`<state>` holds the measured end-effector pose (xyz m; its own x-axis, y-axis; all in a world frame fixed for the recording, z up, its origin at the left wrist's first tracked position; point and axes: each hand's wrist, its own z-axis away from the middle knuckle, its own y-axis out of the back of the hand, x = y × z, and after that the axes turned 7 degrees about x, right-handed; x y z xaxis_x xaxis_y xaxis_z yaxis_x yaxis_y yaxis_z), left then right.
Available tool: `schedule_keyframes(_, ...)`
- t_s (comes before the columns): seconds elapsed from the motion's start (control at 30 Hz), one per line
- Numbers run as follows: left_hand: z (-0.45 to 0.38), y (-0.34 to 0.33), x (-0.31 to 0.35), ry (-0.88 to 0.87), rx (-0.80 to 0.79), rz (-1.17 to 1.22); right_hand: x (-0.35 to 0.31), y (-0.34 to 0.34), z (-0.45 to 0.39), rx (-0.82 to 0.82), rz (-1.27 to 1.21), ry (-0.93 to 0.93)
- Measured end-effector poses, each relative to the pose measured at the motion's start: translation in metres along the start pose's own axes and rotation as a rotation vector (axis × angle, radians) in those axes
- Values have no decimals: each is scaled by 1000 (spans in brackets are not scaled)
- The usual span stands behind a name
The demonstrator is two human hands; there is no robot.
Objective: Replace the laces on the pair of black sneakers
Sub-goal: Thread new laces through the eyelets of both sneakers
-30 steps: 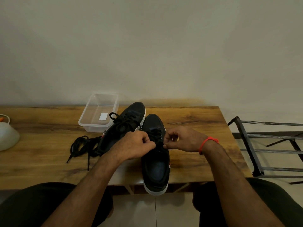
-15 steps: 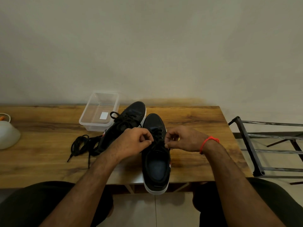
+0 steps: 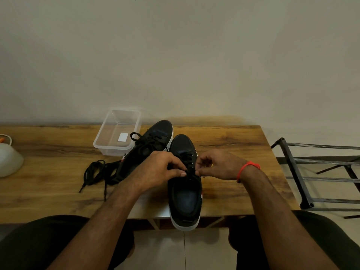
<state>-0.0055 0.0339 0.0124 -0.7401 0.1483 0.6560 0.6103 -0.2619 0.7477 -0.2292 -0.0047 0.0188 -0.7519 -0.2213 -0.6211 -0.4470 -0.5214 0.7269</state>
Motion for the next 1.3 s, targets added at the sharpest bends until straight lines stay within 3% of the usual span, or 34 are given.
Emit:
schedule_keyframes(0.43,-5,-4,-13,69,51,64,1,1,0,-1,-21,3)
schedule_keyframes(0.67,-3,-4,-7,-52,24,-9,1,1,0,2,-7,1)
schedule_keyframes(0.83,-4,-6,-9,-19,76,-44,0,0,0,12,0,5)
schedule_keyframes(1.3,-5,-4,-4,18,348,202,2,0,0,6,-6,-1)
